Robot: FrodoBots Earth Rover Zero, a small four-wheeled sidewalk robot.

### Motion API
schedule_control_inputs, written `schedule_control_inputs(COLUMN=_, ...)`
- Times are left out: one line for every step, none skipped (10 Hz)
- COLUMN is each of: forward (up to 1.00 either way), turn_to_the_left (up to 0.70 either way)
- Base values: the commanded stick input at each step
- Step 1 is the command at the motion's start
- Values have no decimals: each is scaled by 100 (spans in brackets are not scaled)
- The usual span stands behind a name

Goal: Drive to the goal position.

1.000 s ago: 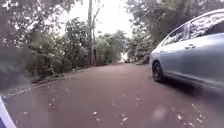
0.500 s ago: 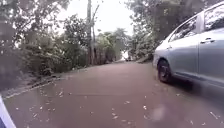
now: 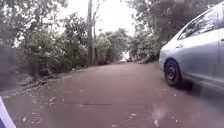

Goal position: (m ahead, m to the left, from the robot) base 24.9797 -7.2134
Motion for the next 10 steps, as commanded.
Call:
schedule_control_inputs(forward=70, turn_to_the_left=0)
schedule_control_inputs(forward=70, turn_to_the_left=0)
schedule_control_inputs(forward=70, turn_to_the_left=0)
schedule_control_inputs(forward=70, turn_to_the_left=0)
schedule_control_inputs(forward=70, turn_to_the_left=0)
schedule_control_inputs(forward=70, turn_to_the_left=0)
schedule_control_inputs(forward=70, turn_to_the_left=0)
schedule_control_inputs(forward=70, turn_to_the_left=0)
schedule_control_inputs(forward=70, turn_to_the_left=0)
schedule_control_inputs(forward=70, turn_to_the_left=0)
